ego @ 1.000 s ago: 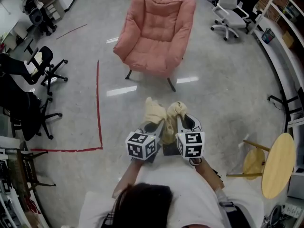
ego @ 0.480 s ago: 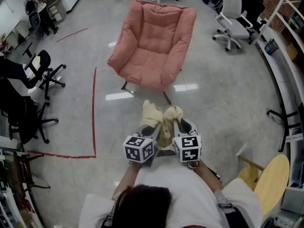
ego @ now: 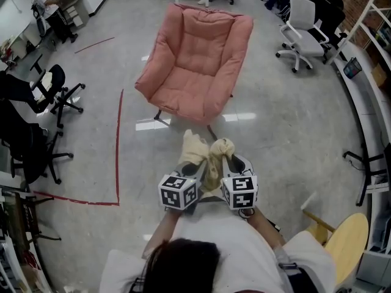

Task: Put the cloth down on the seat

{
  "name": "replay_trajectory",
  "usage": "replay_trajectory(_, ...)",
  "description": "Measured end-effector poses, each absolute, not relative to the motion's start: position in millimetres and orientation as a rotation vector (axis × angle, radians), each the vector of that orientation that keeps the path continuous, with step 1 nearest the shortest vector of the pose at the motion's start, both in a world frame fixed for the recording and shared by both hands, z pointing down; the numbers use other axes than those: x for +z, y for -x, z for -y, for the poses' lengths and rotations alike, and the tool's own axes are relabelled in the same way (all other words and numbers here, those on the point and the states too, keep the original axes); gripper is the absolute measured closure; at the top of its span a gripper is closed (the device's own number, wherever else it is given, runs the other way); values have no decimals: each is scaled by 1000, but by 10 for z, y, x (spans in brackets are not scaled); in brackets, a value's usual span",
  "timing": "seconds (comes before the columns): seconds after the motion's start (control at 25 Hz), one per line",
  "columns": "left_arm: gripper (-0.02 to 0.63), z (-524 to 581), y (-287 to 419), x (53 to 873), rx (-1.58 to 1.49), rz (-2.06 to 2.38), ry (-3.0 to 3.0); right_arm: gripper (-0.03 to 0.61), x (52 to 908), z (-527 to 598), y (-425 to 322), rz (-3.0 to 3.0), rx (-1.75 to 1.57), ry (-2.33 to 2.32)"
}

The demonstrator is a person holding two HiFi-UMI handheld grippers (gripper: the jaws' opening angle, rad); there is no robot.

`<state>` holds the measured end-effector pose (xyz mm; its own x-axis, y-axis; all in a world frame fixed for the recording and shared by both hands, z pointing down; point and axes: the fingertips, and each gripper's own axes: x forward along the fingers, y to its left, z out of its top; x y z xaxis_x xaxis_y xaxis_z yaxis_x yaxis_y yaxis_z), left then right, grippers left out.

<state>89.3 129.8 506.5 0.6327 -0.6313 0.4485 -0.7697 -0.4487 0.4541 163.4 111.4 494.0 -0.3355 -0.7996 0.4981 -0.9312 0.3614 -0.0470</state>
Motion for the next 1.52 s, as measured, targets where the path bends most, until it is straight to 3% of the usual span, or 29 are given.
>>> replay_trajectory(0.84, 560, -1098, -826, 5265, 272, 1065, -2178, 520, 5081, -961, -1581, 2232, 475, -1507)
replay_trajectory(1.52, 560, 293, -259, 5259, 248, 1053, -2159, 520, 5071, 424, -1032, 2220, 483, -1513)
